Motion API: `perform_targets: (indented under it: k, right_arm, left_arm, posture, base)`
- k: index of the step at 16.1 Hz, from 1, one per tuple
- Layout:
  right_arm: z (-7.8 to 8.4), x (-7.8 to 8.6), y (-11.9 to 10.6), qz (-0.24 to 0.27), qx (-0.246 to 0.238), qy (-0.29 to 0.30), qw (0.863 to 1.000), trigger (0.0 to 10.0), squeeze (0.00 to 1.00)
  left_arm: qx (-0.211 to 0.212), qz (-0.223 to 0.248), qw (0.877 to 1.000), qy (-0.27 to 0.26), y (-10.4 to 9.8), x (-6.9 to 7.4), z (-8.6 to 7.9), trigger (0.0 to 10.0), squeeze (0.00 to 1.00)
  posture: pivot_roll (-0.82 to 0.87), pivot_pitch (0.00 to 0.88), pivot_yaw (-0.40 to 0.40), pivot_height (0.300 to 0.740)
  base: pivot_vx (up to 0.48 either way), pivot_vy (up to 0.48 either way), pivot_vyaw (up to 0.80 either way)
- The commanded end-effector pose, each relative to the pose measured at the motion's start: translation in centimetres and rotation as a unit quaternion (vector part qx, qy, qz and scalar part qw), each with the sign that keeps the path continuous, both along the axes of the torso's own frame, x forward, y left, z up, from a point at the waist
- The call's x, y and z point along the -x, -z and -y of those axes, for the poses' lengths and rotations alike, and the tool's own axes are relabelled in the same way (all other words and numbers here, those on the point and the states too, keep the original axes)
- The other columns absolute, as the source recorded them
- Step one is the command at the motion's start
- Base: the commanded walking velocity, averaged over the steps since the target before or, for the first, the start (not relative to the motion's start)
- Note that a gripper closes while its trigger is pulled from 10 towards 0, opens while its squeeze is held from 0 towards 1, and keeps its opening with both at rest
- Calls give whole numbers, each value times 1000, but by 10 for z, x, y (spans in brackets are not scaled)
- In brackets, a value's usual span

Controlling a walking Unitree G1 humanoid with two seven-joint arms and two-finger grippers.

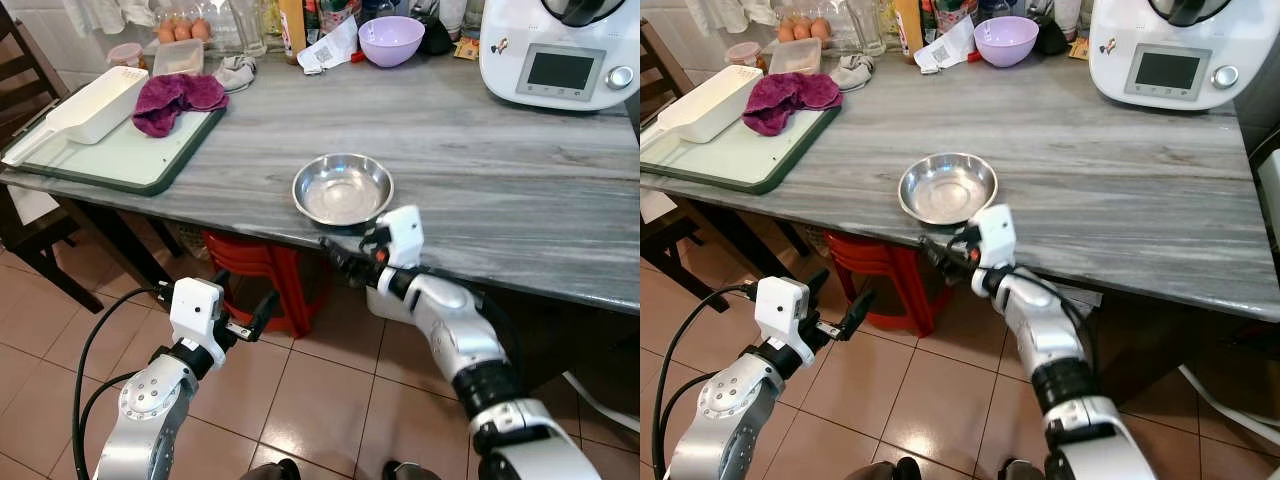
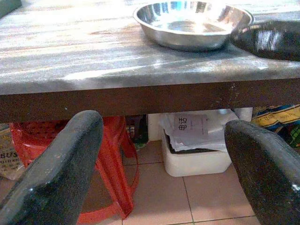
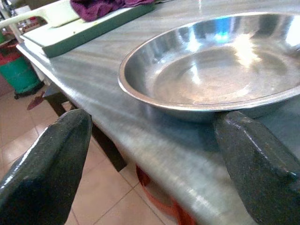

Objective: Setting the table

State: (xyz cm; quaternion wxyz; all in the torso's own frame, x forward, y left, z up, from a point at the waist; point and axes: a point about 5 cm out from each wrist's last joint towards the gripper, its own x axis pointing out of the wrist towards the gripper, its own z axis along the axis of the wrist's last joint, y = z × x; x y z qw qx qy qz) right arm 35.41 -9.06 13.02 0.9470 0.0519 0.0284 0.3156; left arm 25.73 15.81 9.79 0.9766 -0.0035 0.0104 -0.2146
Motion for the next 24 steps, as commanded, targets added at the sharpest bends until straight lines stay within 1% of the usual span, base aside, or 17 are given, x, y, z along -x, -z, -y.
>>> perform_targets:
  k: [1, 3, 4, 5, 8, 9, 11, 14, 16, 20, 24]
  right_arm:
    - [-3, 0, 0, 0, -4, -4, 1000, 10000, 0]
    - [-13, 3, 1, 4, -5, -20, 1000, 10000, 0]
    - [-14, 4, 1, 5, -6, -22, 1000, 10000, 0]
    - [-22, 9, 0, 12, -15, -34, 999, 10000, 0]
    - [-26, 20, -2, 22, -31, -46, 998, 10000, 0]
    - [-26, 29, -4, 28, -37, -48, 998, 10000, 0]
    - [-23, 38, -5, 36, -37, -46, 998, 10000, 0]
    - [-17, 49, -1, 29, -39, -26, 999, 10000, 0]
    - [-13, 49, 1, 21, -39, -1, 999, 10000, 0]
    - [-8, 41, -3, 17, -52, 34, 998, 10000, 0]
    - [-6, 20, -12, 24, -66, 65, 995, 10000, 0]
  left_arm:
    - [-6, 0, 1000, 2, -2, 1, -3, 10000, 0]
    - [-7, -1, 1000, 1, -1, 0, -3, 10000, 0]
    - [-7, 0, 1000, 0, -2, 0, -3, 10000, 0]
    - [-7, 1, 1000, -1, -3, 1, -3, 10000, 0]
    - [-4, 2, 1000, -4, -2, 0, -3, 10000, 0]
    - [-2, 3, 1000, -4, -3, -1, -2, 10000, 0]
    - [2, 4, 1000, -3, -3, -3, 0, 10000, 0]
    - [6, 3, 1000, 0, -2, -6, 4, 10000, 0]
    - [9, 3, 1000, 4, -2, -9, 7, 10000, 0]
    - [9, 2, 1000, 5, -3, -7, 5, 10000, 0]
    - [5, -2, 1000, 2, -5, -4, 1, 10000, 0]
  posture:
    - [-51, 166, 112, 740]
    - [-40, 160, 113, 740]
    - [-40, 160, 113, 740]
    - [-37, 155, 109, 740]
    - [-43, 150, 105, 740]
    - [-47, 145, 105, 740]
    - [-63, 135, 108, 740]
    - [-85, 128, 115, 740]
    - [-91, 131, 124, 740]
    - [-73, 143, 140, 740]
    - [-48, 154, 159, 740]
  base:
    - [0, 0, 0]
    - [0, 0, 0]
    - [0, 0, 0]
    - [0, 0, 0]
    - [0, 0, 0]
    - [0, 0, 0]
    - [0, 0, 0]
    - [0, 0, 0]
    - [0, 0, 0]
    - [0, 0, 0]
    - [0, 0, 0]
